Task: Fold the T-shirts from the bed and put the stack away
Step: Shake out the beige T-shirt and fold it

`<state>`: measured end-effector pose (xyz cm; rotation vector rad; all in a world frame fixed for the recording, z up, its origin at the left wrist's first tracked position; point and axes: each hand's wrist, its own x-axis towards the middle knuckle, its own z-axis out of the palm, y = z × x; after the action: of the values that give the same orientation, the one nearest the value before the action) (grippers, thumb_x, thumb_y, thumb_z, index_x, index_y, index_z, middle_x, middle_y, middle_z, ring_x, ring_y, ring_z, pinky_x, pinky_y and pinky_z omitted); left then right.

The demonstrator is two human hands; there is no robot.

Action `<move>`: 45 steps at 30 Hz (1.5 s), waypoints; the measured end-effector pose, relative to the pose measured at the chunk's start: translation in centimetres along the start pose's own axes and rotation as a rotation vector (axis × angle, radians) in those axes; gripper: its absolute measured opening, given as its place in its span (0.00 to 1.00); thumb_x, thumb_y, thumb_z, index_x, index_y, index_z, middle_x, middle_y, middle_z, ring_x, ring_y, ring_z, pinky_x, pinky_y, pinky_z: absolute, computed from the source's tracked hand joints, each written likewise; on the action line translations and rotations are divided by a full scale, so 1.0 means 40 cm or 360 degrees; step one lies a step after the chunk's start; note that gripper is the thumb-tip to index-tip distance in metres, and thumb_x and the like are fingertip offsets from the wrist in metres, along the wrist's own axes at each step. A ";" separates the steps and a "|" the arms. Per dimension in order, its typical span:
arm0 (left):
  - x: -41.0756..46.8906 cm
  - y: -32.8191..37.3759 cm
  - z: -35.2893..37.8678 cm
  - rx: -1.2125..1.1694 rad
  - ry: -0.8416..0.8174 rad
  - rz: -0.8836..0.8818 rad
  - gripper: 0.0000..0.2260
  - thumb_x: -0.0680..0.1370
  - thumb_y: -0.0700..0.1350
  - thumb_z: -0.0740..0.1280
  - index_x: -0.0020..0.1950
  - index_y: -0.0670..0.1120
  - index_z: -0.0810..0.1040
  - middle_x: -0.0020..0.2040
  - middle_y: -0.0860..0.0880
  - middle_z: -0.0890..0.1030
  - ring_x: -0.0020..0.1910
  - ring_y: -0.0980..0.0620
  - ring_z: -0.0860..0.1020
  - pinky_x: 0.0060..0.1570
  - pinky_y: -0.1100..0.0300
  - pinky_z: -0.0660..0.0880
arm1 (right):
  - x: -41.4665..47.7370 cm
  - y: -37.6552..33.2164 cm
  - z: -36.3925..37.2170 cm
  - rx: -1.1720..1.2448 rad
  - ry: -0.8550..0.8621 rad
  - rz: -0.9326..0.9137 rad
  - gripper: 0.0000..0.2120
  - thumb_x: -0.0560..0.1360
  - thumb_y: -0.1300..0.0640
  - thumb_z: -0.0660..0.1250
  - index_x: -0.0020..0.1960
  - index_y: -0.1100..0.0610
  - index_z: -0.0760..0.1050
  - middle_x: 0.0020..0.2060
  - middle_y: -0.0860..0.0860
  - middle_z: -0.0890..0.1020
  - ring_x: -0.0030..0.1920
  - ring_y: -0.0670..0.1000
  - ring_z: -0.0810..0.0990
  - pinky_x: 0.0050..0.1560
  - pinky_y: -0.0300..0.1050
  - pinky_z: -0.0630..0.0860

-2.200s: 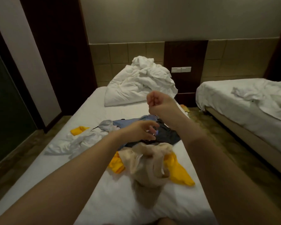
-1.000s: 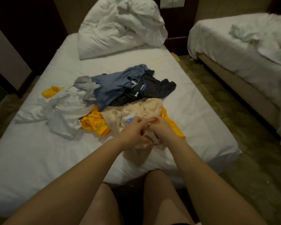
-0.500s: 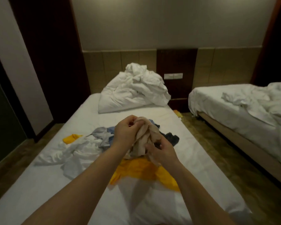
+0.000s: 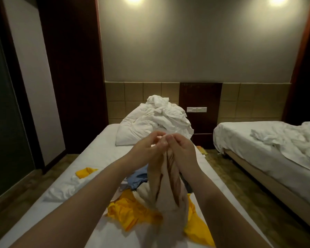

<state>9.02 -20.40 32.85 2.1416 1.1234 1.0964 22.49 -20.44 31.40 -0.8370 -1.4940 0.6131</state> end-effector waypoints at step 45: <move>-0.120 0.155 -0.533 0.0038 0.0178 -0.0372 0.09 0.78 0.42 0.61 0.55 0.46 0.79 0.51 0.46 0.78 0.48 0.50 0.77 0.44 0.59 0.72 | 0.227 -0.258 -0.163 -0.0367 -0.0346 -0.0058 0.09 0.74 0.53 0.68 0.44 0.59 0.80 0.42 0.52 0.80 0.43 0.48 0.76 0.46 0.42 0.72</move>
<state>-7.41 -26.80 47.17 1.9269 1.4038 1.1092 27.60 -19.99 45.69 -0.9396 -1.7991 0.5233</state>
